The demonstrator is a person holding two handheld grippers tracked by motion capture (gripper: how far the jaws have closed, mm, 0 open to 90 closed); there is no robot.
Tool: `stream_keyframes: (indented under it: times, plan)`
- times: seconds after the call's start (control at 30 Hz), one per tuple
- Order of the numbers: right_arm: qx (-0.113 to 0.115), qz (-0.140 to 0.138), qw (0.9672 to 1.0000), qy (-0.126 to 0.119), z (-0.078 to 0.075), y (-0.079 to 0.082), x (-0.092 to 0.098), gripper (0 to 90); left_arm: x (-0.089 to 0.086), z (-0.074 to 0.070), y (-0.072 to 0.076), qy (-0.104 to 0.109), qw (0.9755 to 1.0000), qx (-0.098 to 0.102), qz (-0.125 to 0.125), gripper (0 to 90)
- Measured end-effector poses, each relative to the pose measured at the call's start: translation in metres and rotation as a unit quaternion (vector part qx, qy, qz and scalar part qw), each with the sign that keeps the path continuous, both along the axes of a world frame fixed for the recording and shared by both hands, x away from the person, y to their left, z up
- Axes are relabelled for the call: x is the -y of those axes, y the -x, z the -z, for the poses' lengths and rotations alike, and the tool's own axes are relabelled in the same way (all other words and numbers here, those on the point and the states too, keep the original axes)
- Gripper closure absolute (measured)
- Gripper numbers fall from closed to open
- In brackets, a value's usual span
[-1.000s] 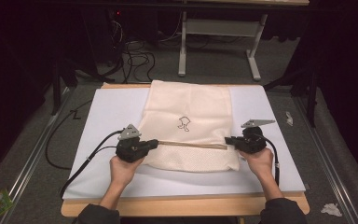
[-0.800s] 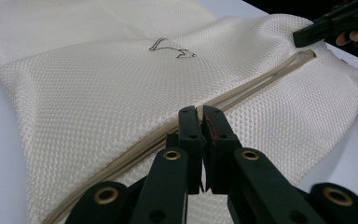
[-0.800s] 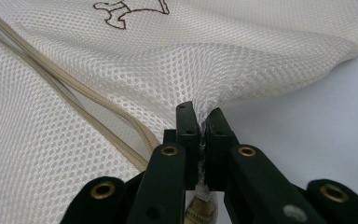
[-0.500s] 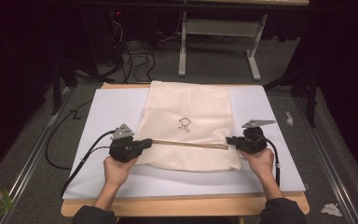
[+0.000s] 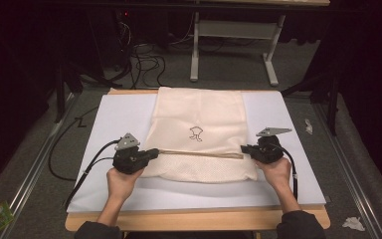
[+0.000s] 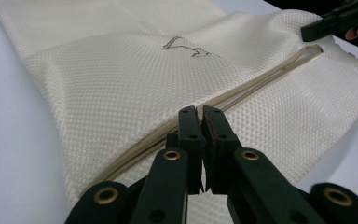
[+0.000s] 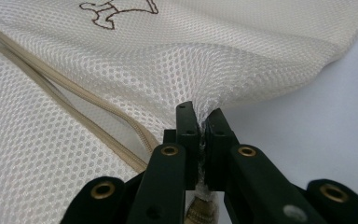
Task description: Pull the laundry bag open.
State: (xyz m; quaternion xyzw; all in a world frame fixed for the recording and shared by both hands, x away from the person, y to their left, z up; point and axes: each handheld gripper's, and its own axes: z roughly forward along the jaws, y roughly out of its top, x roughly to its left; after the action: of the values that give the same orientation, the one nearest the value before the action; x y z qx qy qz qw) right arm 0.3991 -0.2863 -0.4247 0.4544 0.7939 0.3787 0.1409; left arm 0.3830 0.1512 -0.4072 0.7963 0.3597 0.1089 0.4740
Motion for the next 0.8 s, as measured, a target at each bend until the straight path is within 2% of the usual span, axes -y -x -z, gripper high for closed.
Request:
stream_keyframes:
  times: [0.17, 0.3, 0.37, 0.53, 0.8]
  plan:
    - [0.001, 0.003, 1.0000, 0.000, 0.000, -0.001, 0.000, 88.6, -0.002, 0.000, 0.000, 0.000, 1.0000, -0.002, -0.002, 87.4]
    - [0.007, 0.005, 0.9999, 0.009, 0.000, -0.002, -0.001, 88.6, -0.002, 0.003, 0.000, -0.022, 0.9997, 0.002, -0.007, 87.4]
    - [0.009, 0.002, 0.9999, 0.012, 0.001, -0.003, -0.001, 88.6, -0.005, 0.004, -0.001, -0.012, 0.9999, -0.004, -0.006, 87.4]
    - [0.010, 0.006, 0.9998, 0.015, 0.000, -0.004, -0.002, 88.6, -0.011, 0.004, -0.002, -0.006, 0.9999, -0.006, -0.013, 87.4]
    - [0.006, 0.015, 0.9998, 0.015, 0.000, -0.008, 0.001, 88.6, -0.021, 0.002, -0.003, 0.001, 0.9996, -0.001, -0.029, 87.4]
